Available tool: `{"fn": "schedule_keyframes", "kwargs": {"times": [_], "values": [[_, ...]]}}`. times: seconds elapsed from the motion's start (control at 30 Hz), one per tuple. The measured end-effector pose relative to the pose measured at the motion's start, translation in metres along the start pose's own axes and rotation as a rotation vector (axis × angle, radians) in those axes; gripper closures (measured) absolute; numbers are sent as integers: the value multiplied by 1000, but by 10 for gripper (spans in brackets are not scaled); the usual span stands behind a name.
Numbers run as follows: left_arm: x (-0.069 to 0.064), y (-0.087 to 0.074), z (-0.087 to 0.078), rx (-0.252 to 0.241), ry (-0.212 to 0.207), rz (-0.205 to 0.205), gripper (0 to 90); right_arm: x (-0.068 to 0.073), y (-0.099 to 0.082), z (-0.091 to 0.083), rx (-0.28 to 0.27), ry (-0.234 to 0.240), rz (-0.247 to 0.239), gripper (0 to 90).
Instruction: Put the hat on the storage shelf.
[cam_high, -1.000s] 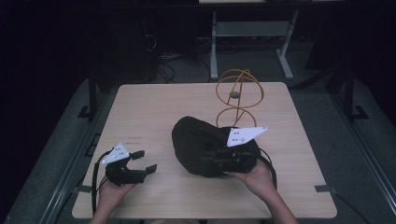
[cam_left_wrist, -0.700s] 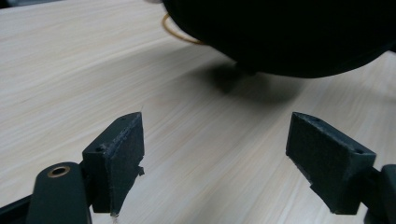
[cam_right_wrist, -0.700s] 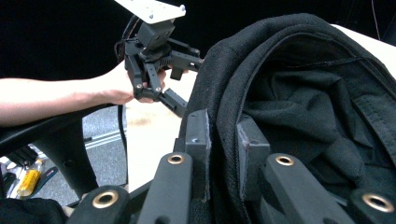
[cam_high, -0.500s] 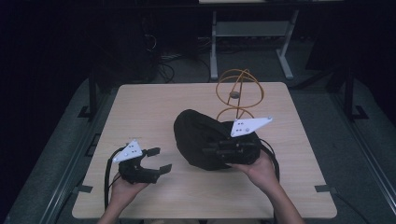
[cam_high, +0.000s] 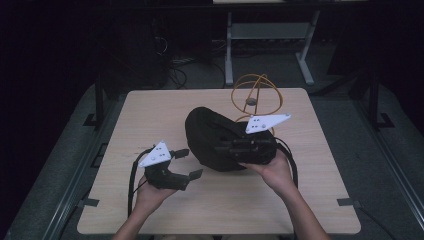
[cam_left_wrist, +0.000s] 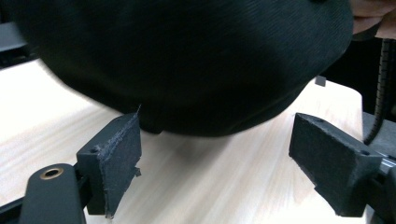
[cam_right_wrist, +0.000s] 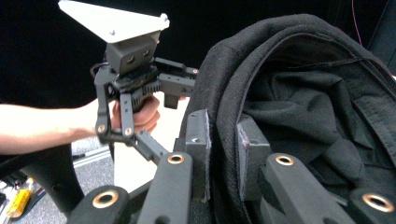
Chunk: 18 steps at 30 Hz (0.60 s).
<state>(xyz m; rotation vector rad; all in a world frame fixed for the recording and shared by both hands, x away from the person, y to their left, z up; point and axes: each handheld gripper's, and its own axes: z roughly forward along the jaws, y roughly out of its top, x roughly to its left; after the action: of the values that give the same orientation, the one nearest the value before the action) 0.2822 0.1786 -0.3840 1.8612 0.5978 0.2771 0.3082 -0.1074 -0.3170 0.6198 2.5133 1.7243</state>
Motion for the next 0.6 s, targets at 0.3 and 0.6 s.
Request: {"fn": "schedule_keyframes", "kwargs": {"times": [0.3,0.6], "values": [[2,0,27,20,42,49,411,-5,1,14,-16,9,33,781],[10,7,23,1,-22,49,797,-5,-3,20,-17,26,57,781]]}}
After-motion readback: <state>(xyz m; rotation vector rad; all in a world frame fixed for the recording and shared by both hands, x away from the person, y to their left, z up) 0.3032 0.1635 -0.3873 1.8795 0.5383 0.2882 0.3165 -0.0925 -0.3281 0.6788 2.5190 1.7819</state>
